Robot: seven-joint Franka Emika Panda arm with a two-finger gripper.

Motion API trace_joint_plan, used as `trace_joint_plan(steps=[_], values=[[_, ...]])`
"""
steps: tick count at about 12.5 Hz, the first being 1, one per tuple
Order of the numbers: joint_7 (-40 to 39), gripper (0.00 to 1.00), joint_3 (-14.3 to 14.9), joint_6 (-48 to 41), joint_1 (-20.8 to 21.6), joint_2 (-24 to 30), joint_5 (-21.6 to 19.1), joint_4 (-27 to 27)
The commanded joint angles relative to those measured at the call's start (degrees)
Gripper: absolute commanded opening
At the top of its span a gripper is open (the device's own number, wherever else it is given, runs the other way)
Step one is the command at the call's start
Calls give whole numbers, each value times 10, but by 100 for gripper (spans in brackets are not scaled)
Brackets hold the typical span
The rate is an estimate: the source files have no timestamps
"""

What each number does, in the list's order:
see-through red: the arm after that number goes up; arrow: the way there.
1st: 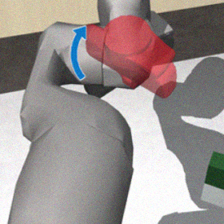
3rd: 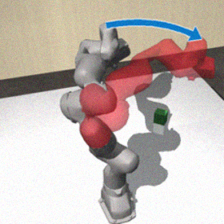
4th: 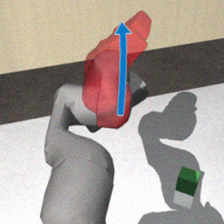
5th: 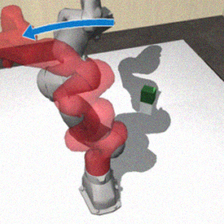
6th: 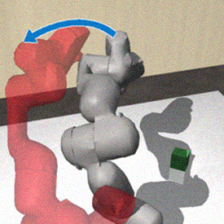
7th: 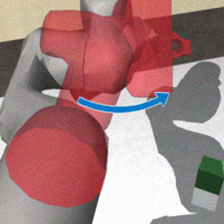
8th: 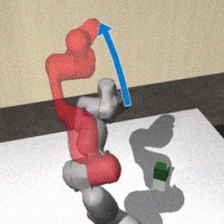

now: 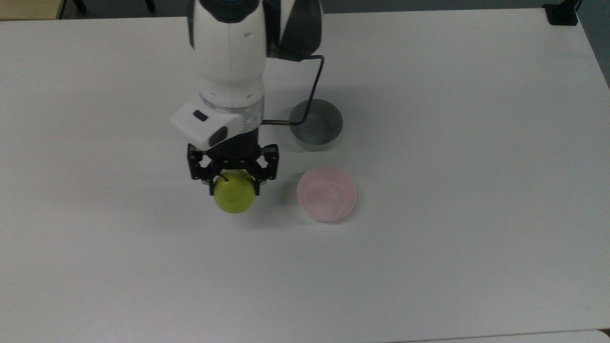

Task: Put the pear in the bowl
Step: 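Lift the held pear and carry it over the pink bowl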

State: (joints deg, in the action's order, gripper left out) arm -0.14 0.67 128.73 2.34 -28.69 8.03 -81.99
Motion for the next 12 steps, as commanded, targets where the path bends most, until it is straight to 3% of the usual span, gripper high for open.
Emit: trace_joint_plan(steps=[1, 8, 12], values=[[66, 68, 0, -27, 54, 21, 22, -19], [160, 68, -82, -40, 59, 36, 88, -49], [180, 68, -87, -54, 72, 36, 94, -50]])
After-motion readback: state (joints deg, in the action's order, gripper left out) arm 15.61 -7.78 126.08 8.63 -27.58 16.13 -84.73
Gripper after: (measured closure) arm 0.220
